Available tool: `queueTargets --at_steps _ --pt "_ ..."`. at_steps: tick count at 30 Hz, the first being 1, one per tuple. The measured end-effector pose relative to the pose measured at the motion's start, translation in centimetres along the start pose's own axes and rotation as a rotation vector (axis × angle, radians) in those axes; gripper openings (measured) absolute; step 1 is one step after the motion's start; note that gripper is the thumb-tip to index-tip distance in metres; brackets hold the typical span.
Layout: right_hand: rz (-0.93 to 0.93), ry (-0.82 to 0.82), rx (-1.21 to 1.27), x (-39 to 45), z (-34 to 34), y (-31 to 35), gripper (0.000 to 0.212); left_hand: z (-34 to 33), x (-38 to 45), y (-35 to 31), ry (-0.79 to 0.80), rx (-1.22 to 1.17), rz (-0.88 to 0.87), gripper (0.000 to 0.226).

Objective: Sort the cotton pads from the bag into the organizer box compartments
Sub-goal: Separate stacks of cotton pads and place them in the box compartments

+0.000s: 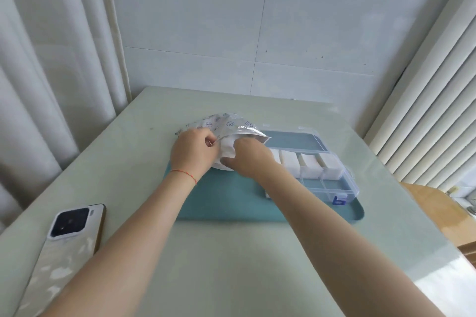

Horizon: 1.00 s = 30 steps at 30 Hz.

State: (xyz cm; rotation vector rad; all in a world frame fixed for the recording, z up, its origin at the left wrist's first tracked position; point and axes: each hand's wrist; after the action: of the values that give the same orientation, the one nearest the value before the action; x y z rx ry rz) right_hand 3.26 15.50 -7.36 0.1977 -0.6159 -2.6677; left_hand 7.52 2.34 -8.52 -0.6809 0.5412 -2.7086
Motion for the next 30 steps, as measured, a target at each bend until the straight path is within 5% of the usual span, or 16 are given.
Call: queueTargets --at_steps 2,7,17,23,30 --pt "-0.06 0.008 -0.045 1.0 -1.0 0.8 0.047 0.0 0.3 0.2 -0.04 -0.075 0.023 0.01" --pt "-0.158 -0.024 -0.067 2.1 -1.5 1.7 0.033 -0.4 0.5 0.5 -0.051 -0.184 0.074 0.009" --pt "-0.031 -0.224 0.01 0.9 0.4 0.4 0.016 -0.2 0.6 0.1 -0.029 -0.18 0.098 0.009" --pt "0.076 -0.245 0.318 -0.8 2.2 -1.7 0.029 0.5 0.3 -0.8 0.056 -0.107 0.07 0.012" --pt "0.014 -0.026 0.802 -4.1 5.8 -5.1 0.023 0.4 -1.8 -4.0 0.018 -0.41 0.033 0.018"
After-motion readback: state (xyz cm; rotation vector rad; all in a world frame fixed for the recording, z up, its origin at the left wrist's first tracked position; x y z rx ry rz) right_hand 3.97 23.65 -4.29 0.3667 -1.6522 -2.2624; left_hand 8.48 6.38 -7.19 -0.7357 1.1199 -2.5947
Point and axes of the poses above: each hand's wrist, its own x-axis towards the middle knuckle, its own z-axis out of the back of the hand, y = z × x, and after that the axes turned 15 degrees about x, right-handed
